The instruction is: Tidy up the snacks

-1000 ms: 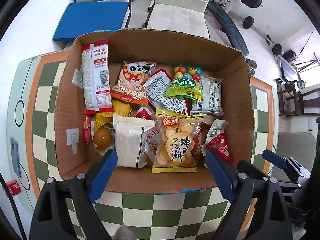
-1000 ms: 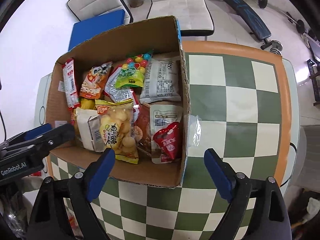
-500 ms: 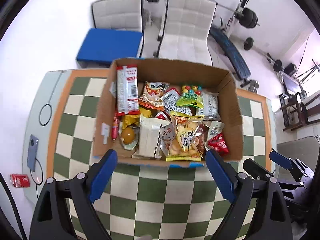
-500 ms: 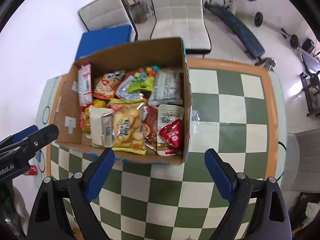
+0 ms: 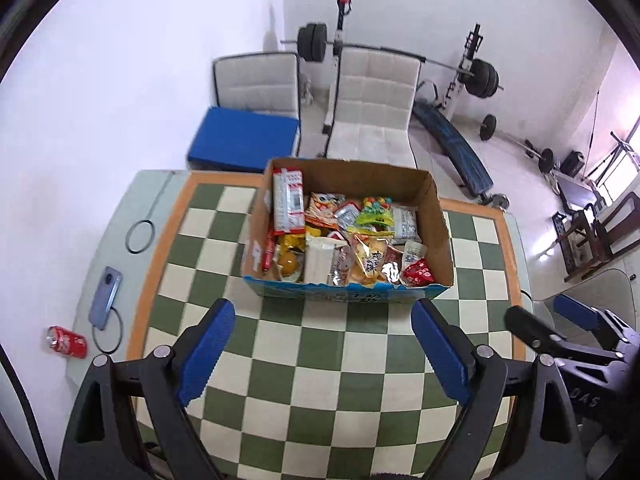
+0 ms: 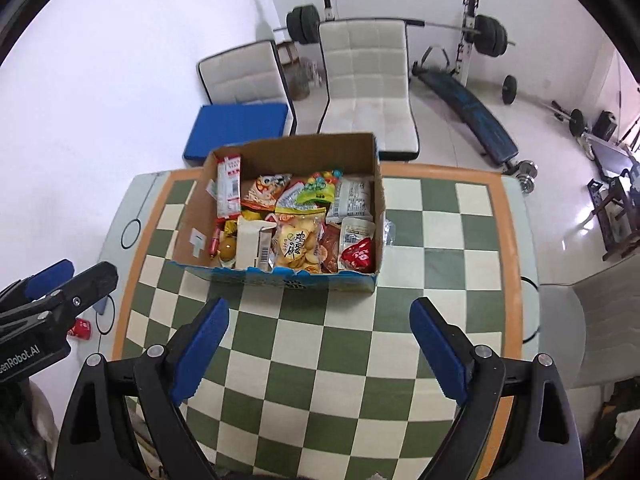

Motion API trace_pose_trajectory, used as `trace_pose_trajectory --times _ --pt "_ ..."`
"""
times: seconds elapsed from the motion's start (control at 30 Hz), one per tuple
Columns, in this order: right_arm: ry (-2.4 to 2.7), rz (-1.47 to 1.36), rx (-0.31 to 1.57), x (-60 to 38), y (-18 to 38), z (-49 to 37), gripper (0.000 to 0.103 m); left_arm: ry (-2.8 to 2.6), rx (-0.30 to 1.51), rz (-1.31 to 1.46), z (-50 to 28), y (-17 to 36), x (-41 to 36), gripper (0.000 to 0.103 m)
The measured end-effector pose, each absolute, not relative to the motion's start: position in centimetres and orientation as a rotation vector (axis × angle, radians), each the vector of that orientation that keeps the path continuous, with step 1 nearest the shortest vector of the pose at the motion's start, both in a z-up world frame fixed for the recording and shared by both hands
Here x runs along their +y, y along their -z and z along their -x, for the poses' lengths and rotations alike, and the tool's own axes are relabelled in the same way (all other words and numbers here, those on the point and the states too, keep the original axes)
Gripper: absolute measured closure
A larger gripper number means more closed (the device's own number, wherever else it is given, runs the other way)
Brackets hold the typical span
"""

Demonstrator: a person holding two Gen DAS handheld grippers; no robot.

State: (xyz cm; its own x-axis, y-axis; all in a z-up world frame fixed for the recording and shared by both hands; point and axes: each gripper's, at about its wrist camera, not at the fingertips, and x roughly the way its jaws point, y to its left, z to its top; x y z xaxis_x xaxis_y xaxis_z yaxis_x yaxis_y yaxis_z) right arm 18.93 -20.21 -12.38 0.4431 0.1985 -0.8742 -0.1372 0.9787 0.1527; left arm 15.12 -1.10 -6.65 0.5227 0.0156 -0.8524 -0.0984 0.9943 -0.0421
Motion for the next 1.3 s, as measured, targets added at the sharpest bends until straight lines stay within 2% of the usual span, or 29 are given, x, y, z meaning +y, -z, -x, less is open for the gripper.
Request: trace_pose_trajectory --times 0.3,0.6,0.9,0.93,0.97,1.3 --pt "-0.194 -0.074 0.989 -20.4 6.6 -11.8 0.009 -0.065 0.955 0.072 -9.5 2.5 -0.8 0.013" --pt "-0.187 -0.032 0.925 -20.1 3.2 -7.3 0.008 -0.066 0.920 0.091 -6.6 0.8 -0.7 0.013" --pt "-0.138 0.009 0.811 -19.9 1.6 -7.1 0.005 -0.101 0.840 0.077 -6.9 0.1 -0.1 0.012" --pt "-0.133 0.015 0.802 -19.8 1.6 -7.3 0.005 -0.107 0.834 0.073 -7.1 0.1 -0.1 0.003" --pt "-0.129 0.020 0.794 -19.7 1.5 -7.4 0.005 -0.111 0.831 0.074 -7.2 0.2 0.0 0.000" --pt "-0.088 0.018 0.778 -19.6 2.7 -10.0 0.004 -0.130 0.814 0.060 -8.8 1.1 -0.1 0.000"
